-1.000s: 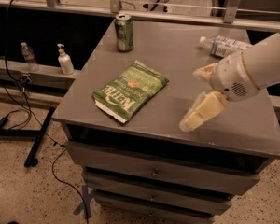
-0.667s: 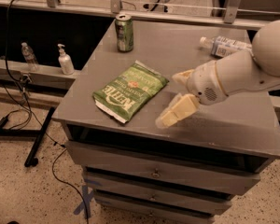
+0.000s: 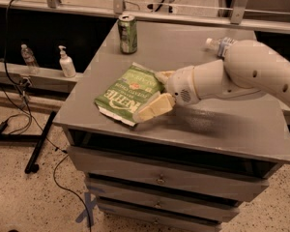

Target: Move green jalapeno chip bag near blue plastic bottle

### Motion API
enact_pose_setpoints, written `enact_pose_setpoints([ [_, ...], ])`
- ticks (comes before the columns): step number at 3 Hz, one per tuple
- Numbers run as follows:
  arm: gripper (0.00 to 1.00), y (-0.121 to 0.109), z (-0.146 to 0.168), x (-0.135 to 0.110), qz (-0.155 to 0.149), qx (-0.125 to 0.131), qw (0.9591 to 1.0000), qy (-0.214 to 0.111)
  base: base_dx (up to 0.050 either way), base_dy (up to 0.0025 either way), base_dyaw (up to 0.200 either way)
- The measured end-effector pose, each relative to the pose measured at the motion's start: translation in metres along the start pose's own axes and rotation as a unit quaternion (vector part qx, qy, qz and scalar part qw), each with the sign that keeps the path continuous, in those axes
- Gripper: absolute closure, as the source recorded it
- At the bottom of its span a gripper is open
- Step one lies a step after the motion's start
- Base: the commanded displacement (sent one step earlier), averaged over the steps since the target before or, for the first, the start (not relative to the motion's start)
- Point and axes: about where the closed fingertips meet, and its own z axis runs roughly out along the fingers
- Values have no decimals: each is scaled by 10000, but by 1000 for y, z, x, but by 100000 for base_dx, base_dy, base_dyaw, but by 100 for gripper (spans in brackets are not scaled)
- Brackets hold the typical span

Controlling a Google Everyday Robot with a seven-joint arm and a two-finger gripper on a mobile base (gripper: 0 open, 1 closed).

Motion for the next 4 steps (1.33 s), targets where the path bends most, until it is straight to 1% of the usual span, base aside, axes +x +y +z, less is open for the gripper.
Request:
enact_pose_setpoints([
  [1, 18, 0, 18, -4, -122, 164, 9997, -116, 0, 0, 0],
  [2, 41, 1, 23, -5, -285, 377, 9988, -94, 0, 0, 0],
  [3, 65, 1, 20, -6, -371, 553, 9978, -71, 0, 0, 0],
  [4, 88, -1, 12, -5, -366, 737, 9966, -72, 0, 0, 0],
])
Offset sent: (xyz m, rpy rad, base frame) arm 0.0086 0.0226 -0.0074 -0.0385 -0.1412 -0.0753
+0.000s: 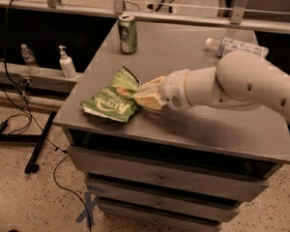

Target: Move green jalapeno chip bag near blue plastic bottle

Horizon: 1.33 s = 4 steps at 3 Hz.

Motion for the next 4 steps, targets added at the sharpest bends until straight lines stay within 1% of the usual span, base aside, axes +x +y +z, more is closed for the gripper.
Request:
enact_pose_setpoints([
  [1, 100, -10, -13, 0, 59, 269, 9996, -41, 0, 0, 0],
  [2, 100, -31, -40, -8, 32, 696, 9975, -98, 0, 0, 0],
  [3, 100, -72, -97, -33, -299, 1338, 9905, -41, 0, 0, 0],
  [4, 100, -72, -97, -33, -299, 1338, 9906, -41, 0, 0, 0],
])
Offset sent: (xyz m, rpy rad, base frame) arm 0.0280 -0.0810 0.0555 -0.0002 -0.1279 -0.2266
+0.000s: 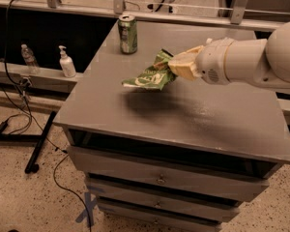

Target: Move green jalapeno chip bag near blue plastic bottle

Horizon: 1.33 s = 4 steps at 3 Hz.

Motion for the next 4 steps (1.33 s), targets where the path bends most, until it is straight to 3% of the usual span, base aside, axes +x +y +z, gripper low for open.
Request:
enact_pose_setpoints([
  [2, 100, -32, -51, 25, 10, 618, 9981, 80, 0, 0, 0],
  [4, 100, -67, -132, 58, 76, 1319, 9912, 92, 0, 0, 0],
])
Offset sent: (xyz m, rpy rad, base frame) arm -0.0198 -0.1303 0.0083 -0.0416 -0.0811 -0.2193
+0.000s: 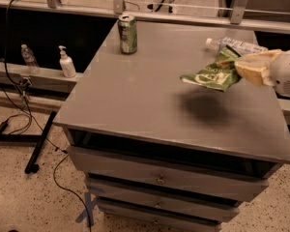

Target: Move green jalapeno chip bag near blue plastic bottle

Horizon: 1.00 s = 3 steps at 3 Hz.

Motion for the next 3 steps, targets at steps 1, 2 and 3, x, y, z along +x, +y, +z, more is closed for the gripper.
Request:
enact_pose_setpoints([
  [1, 100, -27, -21, 13, -22, 254, 9997, 33, 0, 0, 0],
  [2, 100, -51, -35, 26, -55, 435, 9990, 86, 0, 0, 0],
  [3, 100, -75, -45, 36, -98, 618, 9980, 120, 0, 0, 0],
])
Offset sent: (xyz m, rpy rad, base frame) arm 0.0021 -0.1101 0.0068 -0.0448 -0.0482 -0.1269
